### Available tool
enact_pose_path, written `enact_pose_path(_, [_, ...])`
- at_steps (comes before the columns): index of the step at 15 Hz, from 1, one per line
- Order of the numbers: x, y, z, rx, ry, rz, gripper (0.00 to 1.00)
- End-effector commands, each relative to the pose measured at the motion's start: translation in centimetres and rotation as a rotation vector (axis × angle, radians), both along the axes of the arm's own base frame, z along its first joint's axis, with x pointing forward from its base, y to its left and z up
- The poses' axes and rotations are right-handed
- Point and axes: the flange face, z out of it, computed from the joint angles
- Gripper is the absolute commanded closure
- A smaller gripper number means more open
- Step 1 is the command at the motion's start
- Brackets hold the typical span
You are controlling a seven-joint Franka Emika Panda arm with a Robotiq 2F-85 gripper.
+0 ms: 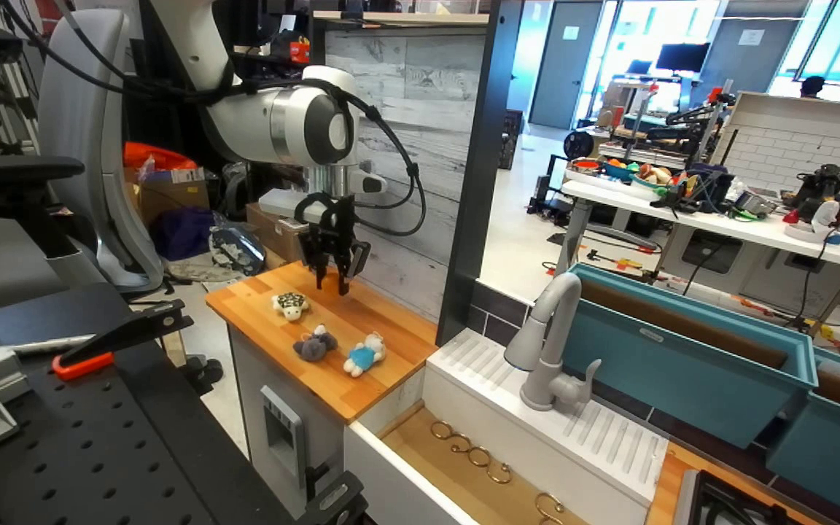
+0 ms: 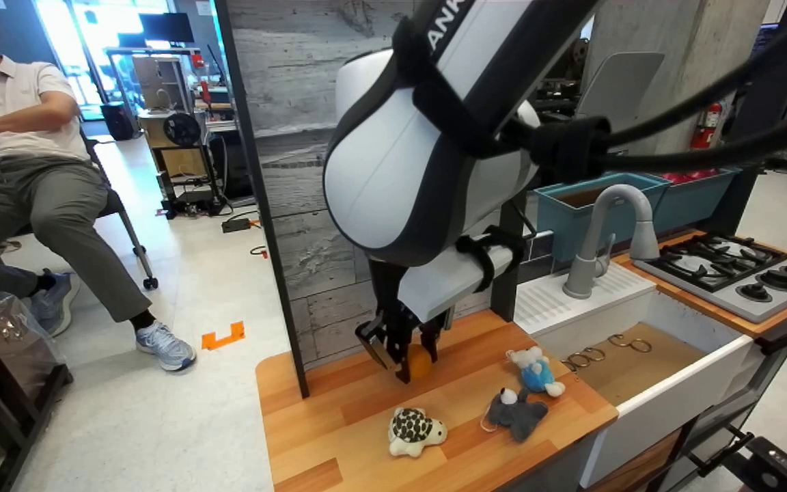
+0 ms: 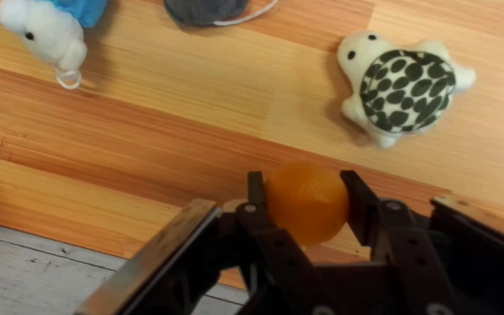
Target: Move the orange ball slightly to the left
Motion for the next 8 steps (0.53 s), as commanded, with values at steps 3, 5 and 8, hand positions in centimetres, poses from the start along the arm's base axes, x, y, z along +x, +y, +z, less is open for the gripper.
enact_pose_path(3, [0.5,1.0,-0.9,0.025,0.022,0.066,0.79])
enact_pose_path(5, [0.4,1.2,-1.5,0.029,0.039,0.089,0.79])
enact_pose_path(8, [0.5,1.4,-2.2,0.032,0.058,0.114,0.79])
